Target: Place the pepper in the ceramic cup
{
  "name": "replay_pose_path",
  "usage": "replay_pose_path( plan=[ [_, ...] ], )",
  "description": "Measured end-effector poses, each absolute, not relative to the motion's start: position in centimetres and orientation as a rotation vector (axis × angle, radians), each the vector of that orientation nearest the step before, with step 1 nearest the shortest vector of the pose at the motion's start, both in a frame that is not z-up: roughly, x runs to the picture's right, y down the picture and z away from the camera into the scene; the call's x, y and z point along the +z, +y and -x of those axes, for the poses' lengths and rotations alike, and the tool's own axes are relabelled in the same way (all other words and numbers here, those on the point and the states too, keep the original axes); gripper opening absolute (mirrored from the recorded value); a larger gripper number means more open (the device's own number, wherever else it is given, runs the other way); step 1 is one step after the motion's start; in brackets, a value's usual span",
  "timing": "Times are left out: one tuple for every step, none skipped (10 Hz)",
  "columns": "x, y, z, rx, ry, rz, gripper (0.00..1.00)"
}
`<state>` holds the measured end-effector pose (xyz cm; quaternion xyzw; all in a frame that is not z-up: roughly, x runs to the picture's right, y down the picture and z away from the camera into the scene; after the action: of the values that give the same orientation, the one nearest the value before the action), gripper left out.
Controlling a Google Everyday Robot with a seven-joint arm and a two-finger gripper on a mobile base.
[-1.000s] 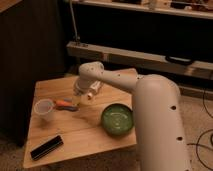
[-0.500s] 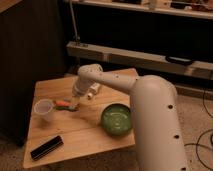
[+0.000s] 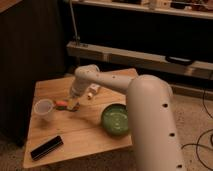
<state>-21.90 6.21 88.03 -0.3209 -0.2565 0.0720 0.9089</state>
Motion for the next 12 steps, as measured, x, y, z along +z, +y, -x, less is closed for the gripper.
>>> replay_pose_path(
  plan=[
    [88.0,6.3,22.1,0.140,-0.538,0.658,0.67],
    [88.0,6.4,22.2,0.134,-0.545,0.656,0.67],
    [88.0,6.5,22.3,0.129,-0.553,0.652,0.67],
    [88.0,6.6,22.3,0.124,-0.570,0.648,0.67],
    [88.0,6.7,22.4,0.122,-0.577,0.646,0.67],
    [87.9,6.7,22.4,0.119,-0.586,0.644,0.67],
    [87.9,6.8,22.4,0.111,-0.602,0.643,0.67],
    [88.0,6.8,22.3,0.098,-0.620,0.647,0.67],
    [87.9,6.6,22.1,0.085,-0.639,0.649,0.67],
    [87.7,6.3,21.7,0.065,-0.662,0.652,0.67],
    [87.6,5.8,21.2,0.043,-0.687,0.659,0.67],
    [87.6,5.4,20.8,0.032,-0.694,0.664,0.67]
  ],
)
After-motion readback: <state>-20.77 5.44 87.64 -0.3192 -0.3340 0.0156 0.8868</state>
